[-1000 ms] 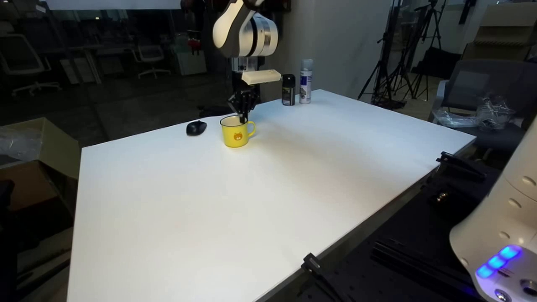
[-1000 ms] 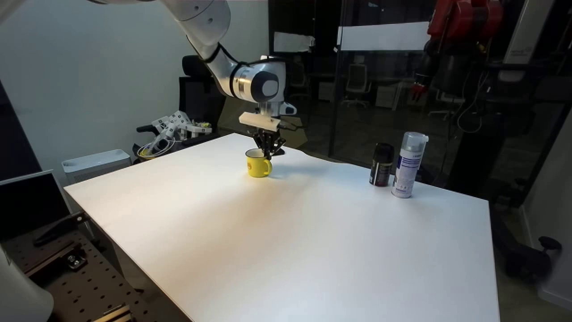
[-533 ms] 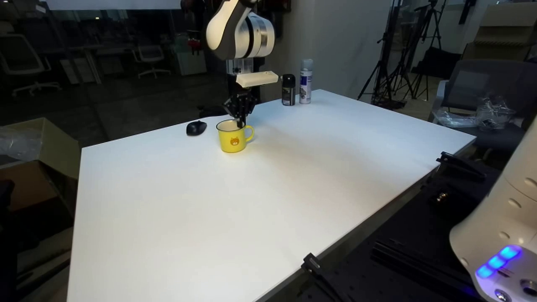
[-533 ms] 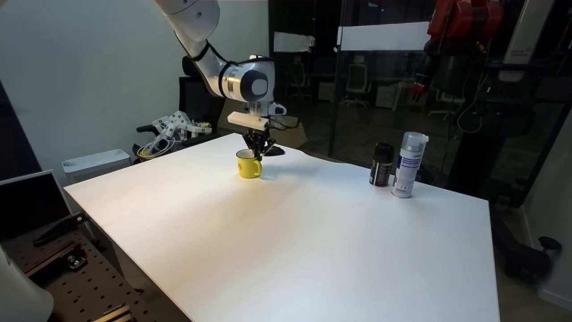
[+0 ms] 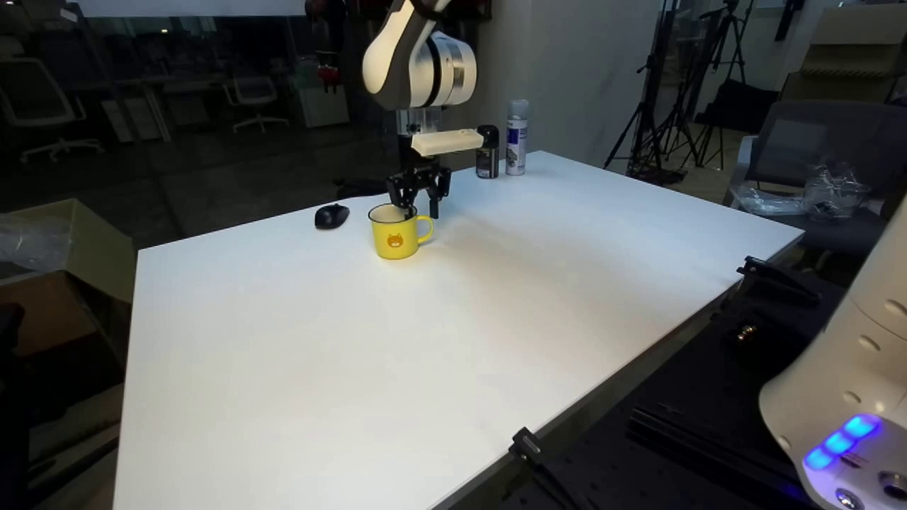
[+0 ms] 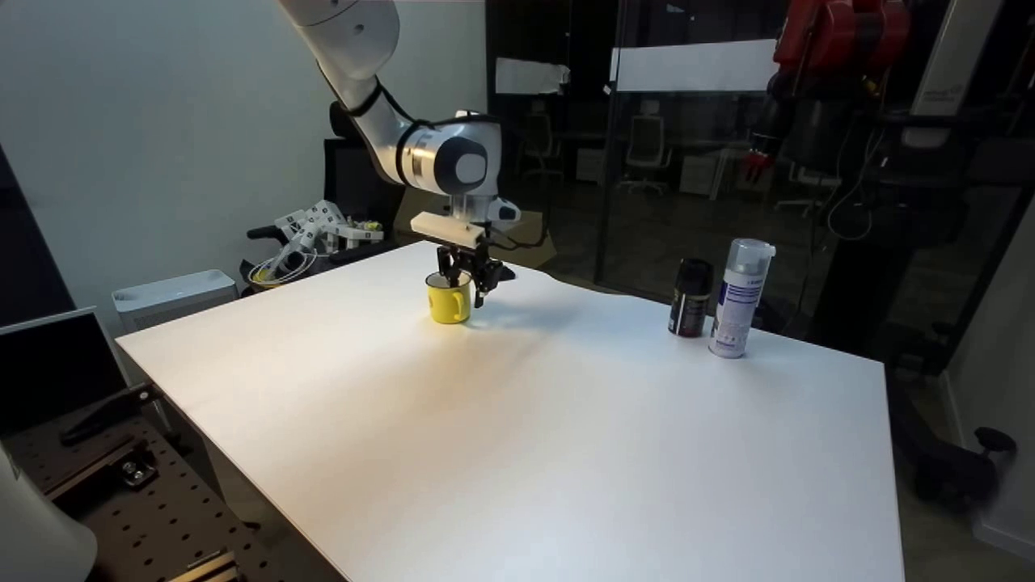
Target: Move the yellow mug to the left
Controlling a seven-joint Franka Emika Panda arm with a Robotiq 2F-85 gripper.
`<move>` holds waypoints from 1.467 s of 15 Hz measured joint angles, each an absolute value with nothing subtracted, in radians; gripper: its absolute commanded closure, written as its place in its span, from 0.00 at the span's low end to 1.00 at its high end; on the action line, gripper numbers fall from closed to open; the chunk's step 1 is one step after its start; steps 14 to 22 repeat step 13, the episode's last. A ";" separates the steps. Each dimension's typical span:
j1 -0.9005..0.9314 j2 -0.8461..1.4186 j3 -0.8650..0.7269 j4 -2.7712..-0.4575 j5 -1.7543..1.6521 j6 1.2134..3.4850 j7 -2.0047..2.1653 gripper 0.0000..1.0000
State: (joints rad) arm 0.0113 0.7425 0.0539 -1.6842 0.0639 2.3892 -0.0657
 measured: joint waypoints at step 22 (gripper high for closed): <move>0.016 0.677 0.035 -1.687 0.058 2.418 -0.057 0.00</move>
